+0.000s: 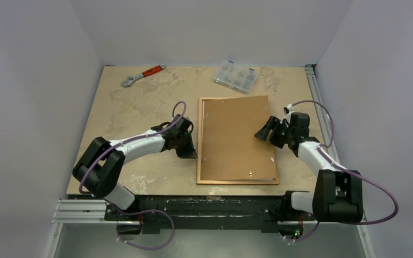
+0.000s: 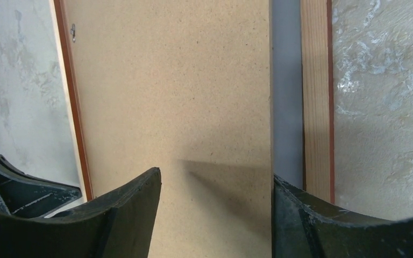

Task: Put the photo into the frame
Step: Place the photo frame item in the photo frame.

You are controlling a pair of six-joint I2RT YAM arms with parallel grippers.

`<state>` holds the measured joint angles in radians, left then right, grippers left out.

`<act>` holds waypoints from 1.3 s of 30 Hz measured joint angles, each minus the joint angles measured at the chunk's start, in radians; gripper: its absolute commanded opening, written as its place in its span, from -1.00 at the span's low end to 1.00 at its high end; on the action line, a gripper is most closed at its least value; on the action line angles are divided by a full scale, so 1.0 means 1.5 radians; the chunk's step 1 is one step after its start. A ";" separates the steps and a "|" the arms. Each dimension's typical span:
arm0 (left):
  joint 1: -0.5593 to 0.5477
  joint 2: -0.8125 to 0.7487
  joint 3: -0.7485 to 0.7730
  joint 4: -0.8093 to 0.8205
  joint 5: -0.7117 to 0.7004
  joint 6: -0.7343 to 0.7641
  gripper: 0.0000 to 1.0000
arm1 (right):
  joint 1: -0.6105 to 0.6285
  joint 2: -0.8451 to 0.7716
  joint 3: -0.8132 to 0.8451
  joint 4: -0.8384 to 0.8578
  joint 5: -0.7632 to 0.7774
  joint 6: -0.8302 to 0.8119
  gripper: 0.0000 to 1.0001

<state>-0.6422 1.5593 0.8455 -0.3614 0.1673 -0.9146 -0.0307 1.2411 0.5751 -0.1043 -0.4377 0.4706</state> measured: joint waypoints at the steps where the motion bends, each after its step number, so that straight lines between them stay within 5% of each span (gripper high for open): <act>1: 0.000 -0.002 0.000 -0.004 -0.003 0.002 -0.93 | 0.000 0.006 0.004 -0.002 0.000 -0.001 0.30; 13: 0.000 -0.006 0.000 -0.034 -0.028 0.014 -0.77 | 0.006 0.073 0.060 -0.038 -0.011 -0.007 0.43; 28: -0.001 -0.094 -0.002 -0.072 -0.075 0.031 0.50 | 0.066 0.103 0.111 -0.115 0.061 -0.028 0.66; 39: -0.006 -0.347 -0.025 -0.058 -0.115 0.047 0.75 | 0.165 0.116 0.117 -0.126 0.129 -0.014 0.68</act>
<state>-0.6506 1.0382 0.8074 -0.4484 -0.0051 -0.8436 0.2169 1.4158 0.7509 -0.2939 -0.2447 0.4496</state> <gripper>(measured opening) 0.866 0.835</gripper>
